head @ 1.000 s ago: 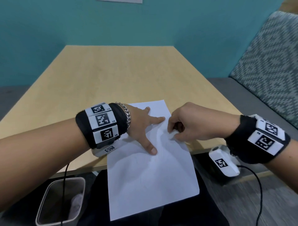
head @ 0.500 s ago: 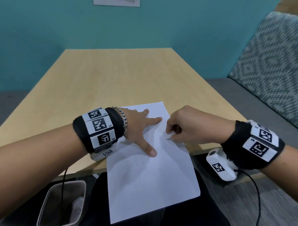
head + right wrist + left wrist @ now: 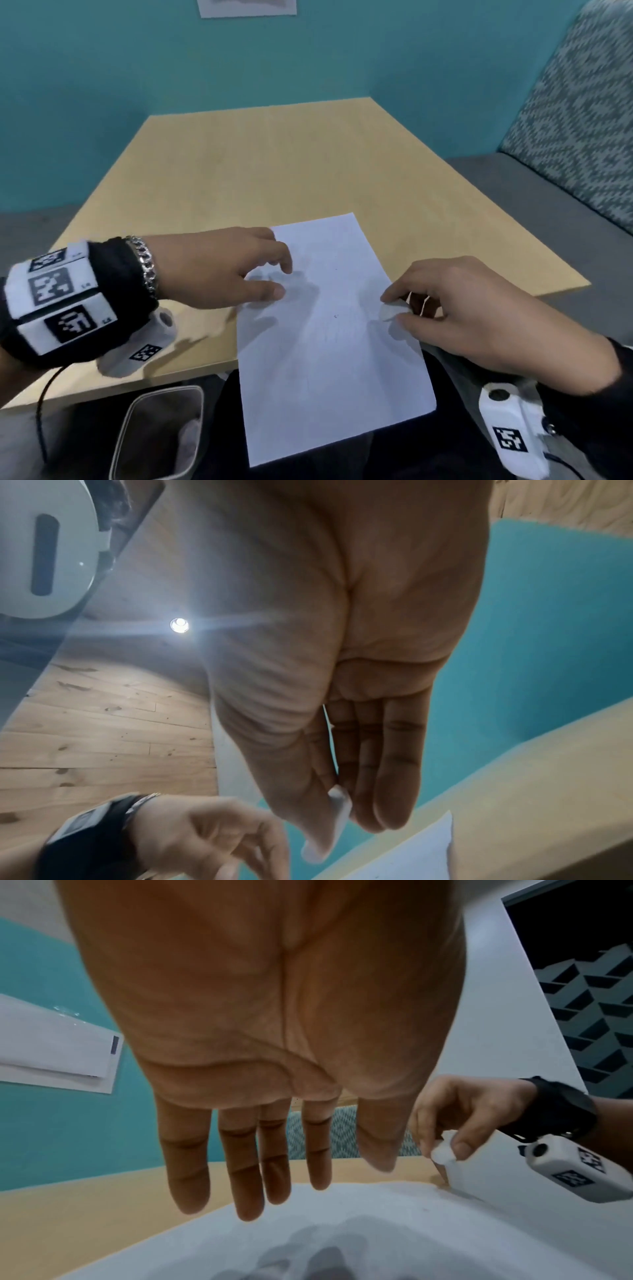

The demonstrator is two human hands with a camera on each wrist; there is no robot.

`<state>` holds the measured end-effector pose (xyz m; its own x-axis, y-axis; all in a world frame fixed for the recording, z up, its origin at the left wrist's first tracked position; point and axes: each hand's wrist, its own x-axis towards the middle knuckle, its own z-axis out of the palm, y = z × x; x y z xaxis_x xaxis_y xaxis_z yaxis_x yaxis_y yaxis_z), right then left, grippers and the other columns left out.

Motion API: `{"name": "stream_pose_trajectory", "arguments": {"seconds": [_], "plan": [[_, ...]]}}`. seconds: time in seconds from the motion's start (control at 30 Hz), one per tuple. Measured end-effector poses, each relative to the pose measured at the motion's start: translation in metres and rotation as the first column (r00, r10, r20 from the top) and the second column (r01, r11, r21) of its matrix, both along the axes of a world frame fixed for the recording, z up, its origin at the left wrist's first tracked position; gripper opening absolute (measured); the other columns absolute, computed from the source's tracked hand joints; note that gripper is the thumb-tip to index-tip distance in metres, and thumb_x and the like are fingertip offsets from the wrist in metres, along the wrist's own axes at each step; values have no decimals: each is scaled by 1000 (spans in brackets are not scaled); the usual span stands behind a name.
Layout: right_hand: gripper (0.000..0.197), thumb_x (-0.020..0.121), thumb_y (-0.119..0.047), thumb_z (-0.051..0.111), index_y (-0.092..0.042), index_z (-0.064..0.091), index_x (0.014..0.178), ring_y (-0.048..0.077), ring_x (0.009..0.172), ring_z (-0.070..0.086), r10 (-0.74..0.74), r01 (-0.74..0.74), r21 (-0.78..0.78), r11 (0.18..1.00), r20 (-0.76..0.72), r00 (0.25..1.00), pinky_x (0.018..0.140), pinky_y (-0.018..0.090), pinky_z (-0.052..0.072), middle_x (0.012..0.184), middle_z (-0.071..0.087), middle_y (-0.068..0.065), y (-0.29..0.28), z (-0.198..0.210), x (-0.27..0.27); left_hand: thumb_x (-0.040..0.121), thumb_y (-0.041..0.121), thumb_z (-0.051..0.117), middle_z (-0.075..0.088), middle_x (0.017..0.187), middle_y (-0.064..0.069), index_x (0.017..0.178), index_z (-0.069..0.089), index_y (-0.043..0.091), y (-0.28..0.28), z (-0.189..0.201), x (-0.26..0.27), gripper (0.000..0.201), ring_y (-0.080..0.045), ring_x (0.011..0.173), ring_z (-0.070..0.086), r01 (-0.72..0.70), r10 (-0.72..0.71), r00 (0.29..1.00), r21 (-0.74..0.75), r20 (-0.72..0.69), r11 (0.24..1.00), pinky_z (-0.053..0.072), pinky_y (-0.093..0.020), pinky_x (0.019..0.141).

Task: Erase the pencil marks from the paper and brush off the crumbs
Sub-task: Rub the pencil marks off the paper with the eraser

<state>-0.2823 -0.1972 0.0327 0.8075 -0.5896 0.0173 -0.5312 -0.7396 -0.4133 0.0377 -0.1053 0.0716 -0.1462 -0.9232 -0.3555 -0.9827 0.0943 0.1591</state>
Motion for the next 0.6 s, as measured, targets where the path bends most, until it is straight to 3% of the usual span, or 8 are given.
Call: {"name": "stream_pose_trajectory", "arguments": {"seconds": [0.1, 0.27, 0.33, 0.5, 0.53, 0.57, 0.6], "plan": [[25, 88, -38, 73, -40, 74, 113, -5, 91, 63, -32, 31, 32, 999, 51, 998, 74, 13, 47, 95, 66, -25, 0, -6, -3, 101, 58, 51, 52, 128, 26, 130, 54, 50, 28, -11, 13, 30, 1, 102, 60, -17, 19, 999, 38, -32, 999, 49, -21, 85], [22, 88, -40, 78, -40, 75, 110, -3, 89, 65, -38, 33, 55, 998, 91, 995, 70, 13, 48, 91, 68, -23, 0, -10, 3, 101, 56, 55, 43, 145, 34, 136, 57, 43, 44, -28, 24, 37, -4, 119, 60, -25, 28, 996, 43, -83, 999, 47, -31, 102], [20, 87, -39, 78, -40, 76, 108, -3, 88, 66, -34, 28, 54, 998, 104, 994, 70, 12, 48, 90, 67, -24, -1, -9, 5, 102, 55, 54, 40, 152, 32, 142, 54, 40, 40, -28, 21, 43, -4, 121, 58, -38, 41, 997, 45, -63, 998, 45, -30, 104], [20, 87, -34, 78, -38, 77, 106, -2, 89, 66, -23, 14, 76, 997, 122, 992, 71, 9, 46, 91, 68, -25, 3, -4, 7, 104, 51, 53, 48, 155, 13, 144, 48, 36, 19, -28, 14, 43, 9, 96, 54, -49, 49, 999, 55, -3, 997, 43, -28, 91], [21, 88, -33, 79, -37, 77, 108, -3, 89, 66, -12, 3, 76, 997, 111, 994, 72, 8, 46, 90, 68, -24, 4, -3, 8, 104, 52, 52, 41, 162, 14, 149, 44, 36, 14, -28, 14, 49, 14, 98, 52, -57, 56, 998, 68, 9, 996, 42, -26, 92], [22, 88, -32, 79, -36, 77, 110, -3, 90, 65, 4, -11, 69, 998, 97, 995, 72, 7, 45, 90, 68, -23, 5, -2, 11, 104, 53, 51, 29, 169, 16, 157, 36, 36, 8, -30, 14, 58, 17, 110, 51, -65, 62, 998, 84, 30, 994, 40, -25, 99], [23, 89, -32, 78, -35, 77, 112, -3, 90, 65, 20, -24, 53, 998, 82, 996, 72, 6, 44, 91, 68, -22, 5, -1, 14, 104, 55, 50, 16, 174, 16, 163, 27, 34, 2, -31, 13, 66, 11, 131, 46, -65, 59, 997, 99, 55, 993, 35, -27, 111]]}}
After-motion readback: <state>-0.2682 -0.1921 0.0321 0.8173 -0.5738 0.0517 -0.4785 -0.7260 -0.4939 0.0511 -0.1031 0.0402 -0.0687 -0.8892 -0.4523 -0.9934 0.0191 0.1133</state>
